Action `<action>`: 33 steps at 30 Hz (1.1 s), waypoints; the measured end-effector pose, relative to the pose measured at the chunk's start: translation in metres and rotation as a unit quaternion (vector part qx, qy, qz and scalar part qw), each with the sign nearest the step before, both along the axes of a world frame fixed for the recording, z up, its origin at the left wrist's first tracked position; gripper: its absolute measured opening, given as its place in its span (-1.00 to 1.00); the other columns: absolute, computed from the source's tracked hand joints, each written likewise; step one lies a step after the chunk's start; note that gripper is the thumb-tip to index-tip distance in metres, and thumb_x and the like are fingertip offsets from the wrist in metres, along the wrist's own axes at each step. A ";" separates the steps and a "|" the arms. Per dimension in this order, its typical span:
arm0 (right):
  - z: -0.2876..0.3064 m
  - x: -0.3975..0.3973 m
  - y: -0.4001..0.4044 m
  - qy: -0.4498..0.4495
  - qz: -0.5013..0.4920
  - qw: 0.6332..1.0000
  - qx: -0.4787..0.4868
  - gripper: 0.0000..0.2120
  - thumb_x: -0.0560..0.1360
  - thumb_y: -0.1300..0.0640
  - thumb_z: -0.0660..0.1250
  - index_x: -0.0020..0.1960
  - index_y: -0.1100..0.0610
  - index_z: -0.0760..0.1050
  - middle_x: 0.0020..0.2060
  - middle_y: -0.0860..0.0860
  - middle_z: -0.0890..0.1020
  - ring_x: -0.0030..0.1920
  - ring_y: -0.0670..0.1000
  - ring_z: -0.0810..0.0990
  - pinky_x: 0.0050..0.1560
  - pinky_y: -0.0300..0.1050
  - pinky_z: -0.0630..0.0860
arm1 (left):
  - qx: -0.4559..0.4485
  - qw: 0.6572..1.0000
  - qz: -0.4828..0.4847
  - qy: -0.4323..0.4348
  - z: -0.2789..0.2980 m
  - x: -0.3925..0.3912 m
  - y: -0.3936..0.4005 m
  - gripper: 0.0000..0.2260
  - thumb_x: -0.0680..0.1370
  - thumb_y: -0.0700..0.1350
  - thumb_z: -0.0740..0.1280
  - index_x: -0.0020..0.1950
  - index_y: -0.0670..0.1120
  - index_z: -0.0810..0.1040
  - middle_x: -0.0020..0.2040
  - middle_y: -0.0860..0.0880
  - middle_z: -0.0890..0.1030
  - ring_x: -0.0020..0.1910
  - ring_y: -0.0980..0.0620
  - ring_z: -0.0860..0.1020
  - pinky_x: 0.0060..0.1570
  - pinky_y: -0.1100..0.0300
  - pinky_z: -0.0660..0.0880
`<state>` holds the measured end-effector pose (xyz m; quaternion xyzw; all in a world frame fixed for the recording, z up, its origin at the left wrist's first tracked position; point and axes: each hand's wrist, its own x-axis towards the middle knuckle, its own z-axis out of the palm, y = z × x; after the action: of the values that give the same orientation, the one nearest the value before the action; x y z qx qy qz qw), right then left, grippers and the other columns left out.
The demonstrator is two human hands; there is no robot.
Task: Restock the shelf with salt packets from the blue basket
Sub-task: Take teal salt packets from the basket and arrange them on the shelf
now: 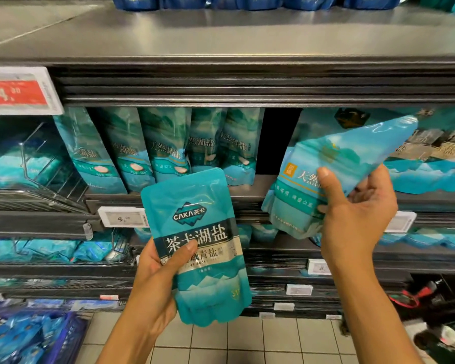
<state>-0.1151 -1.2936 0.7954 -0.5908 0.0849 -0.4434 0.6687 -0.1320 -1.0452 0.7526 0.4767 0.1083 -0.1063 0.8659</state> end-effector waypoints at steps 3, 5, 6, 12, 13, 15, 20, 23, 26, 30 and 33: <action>0.006 0.010 -0.001 -0.033 -0.003 0.999 0.018 -0.71 0.47 0.33 0.49 0.10 0.10 0.50 0.05 0.03 0.70 0.09 0.03 0.70 0.12 -0.08 0.62 | -0.003 1.000 0.002 0.004 -0.001 -0.001 0.003 -0.76 0.35 -0.28 0.43 -0.10 0.01 0.73 0.04 -0.18 0.73 -0.08 -0.14 0.74 -0.23 -0.01 0.67; 0.009 0.020 0.000 -0.034 -0.014 0.999 0.002 -0.71 0.46 0.35 0.49 0.07 0.09 0.50 -0.01 -0.04 0.70 0.04 -0.02 0.70 0.10 -0.14 0.60 | -0.003 1.000 0.001 0.008 -0.001 -0.002 0.003 -0.76 0.35 -0.28 0.43 -0.10 0.02 0.73 0.04 -0.18 0.74 -0.08 -0.15 0.74 -0.24 -0.01 0.67; 0.009 0.024 0.001 -0.033 -0.018 0.999 -0.007 -0.70 0.46 0.35 0.49 0.05 0.07 0.49 -0.04 -0.09 0.70 0.01 -0.06 0.69 0.07 -0.17 0.60 | -0.004 1.000 0.001 0.010 -0.002 -0.002 0.003 -0.76 0.35 -0.28 0.43 -0.10 0.02 0.73 0.04 -0.18 0.73 -0.08 -0.15 0.74 -0.24 -0.01 0.67; 0.004 0.040 0.011 0.004 -0.059 0.990 -0.126 -0.76 0.48 0.25 0.50 0.05 0.12 0.47 -0.17 -0.28 0.61 -0.16 -0.26 0.56 -0.07 -0.21 0.54 | -0.004 1.000 -0.004 0.012 -0.003 -0.004 0.003 -0.74 0.34 -0.28 0.44 -0.06 0.01 0.73 0.06 -0.18 0.73 -0.06 -0.14 0.74 -0.23 0.01 0.67; 0.002 0.041 0.012 0.013 -0.070 0.986 -0.153 -0.76 0.49 0.23 0.50 0.08 0.17 0.48 -0.16 -0.33 0.59 -0.17 -0.28 0.54 -0.07 -0.23 0.52 | -0.004 1.000 -0.005 0.012 -0.002 -0.005 0.003 -0.74 0.34 -0.27 0.45 -0.06 0.02 0.73 0.06 -0.17 0.73 -0.06 -0.14 0.74 -0.23 0.01 0.67; -0.003 0.041 0.013 0.036 -0.072 0.979 -0.190 -0.70 0.49 0.18 0.50 0.12 0.24 0.46 -0.16 -0.33 0.58 -0.15 -0.29 0.55 -0.05 -0.23 0.52 | -0.003 1.000 -0.007 0.012 -0.003 -0.006 0.003 -0.74 0.33 -0.27 0.45 -0.07 0.02 0.73 0.05 -0.17 0.74 -0.06 -0.14 0.74 -0.24 0.01 0.67; -0.028 0.021 0.010 0.150 -0.039 0.940 -0.304 -0.67 0.50 0.17 0.48 0.13 0.23 0.40 -0.01 0.07 0.53 0.02 0.05 0.51 0.02 -0.24 0.36 | 0.000 1.000 -0.007 0.011 -0.003 -0.007 0.003 -0.74 0.35 -0.29 0.43 -0.08 0.02 0.73 0.04 -0.17 0.74 -0.07 -0.13 0.74 -0.25 0.01 0.67; -0.035 0.014 0.008 0.180 -0.040 0.920 -0.345 -0.68 0.49 0.19 0.48 0.10 0.23 0.40 -0.03 0.07 0.48 0.01 0.06 0.47 -0.01 -0.27 0.30 | 0.002 1.000 -0.006 0.010 -0.003 -0.007 0.004 -0.74 0.36 -0.29 0.42 -0.09 0.03 0.73 0.03 -0.16 0.74 -0.08 -0.13 0.74 -0.27 0.01 0.66; -0.031 0.020 0.009 0.192 -0.036 0.924 -0.330 -0.64 0.50 0.15 0.50 0.16 0.26 0.42 0.04 0.12 0.61 0.07 0.14 0.60 0.08 0.00 0.52 | 0.004 1.000 -0.006 0.009 -0.002 -0.008 0.004 -0.74 0.36 -0.29 0.41 -0.11 0.03 0.73 0.02 -0.16 0.74 -0.09 -0.13 0.74 -0.27 0.01 0.66; -0.025 0.033 0.017 0.179 -0.028 0.942 -0.281 -0.55 0.45 0.19 0.55 0.19 0.23 0.37 0.00 -0.05 0.62 -0.01 -0.05 0.64 0.04 0.03 0.61 | 0.002 1.000 -0.006 0.013 -0.003 -0.009 0.003 -0.74 0.37 -0.30 0.41 -0.09 0.02 0.73 0.03 -0.16 0.74 -0.10 -0.13 0.74 -0.27 -0.01 0.66; -0.026 0.043 0.020 0.181 -0.042 0.936 -0.299 -0.56 0.45 0.17 0.56 0.10 0.23 0.33 -0.16 0.03 0.54 -0.18 0.08 0.54 -0.12 0.17 0.56 | -0.003 1.000 -0.008 0.019 -0.003 -0.010 0.003 -0.74 0.36 -0.30 0.41 -0.09 0.02 0.73 0.03 -0.16 0.74 -0.09 -0.13 0.74 -0.28 -0.02 0.66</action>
<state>-0.0725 -1.2737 0.7694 -0.8292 0.0929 -0.3622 0.4154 -0.1421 -1.0423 0.7491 0.4730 0.1204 -0.1228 0.8641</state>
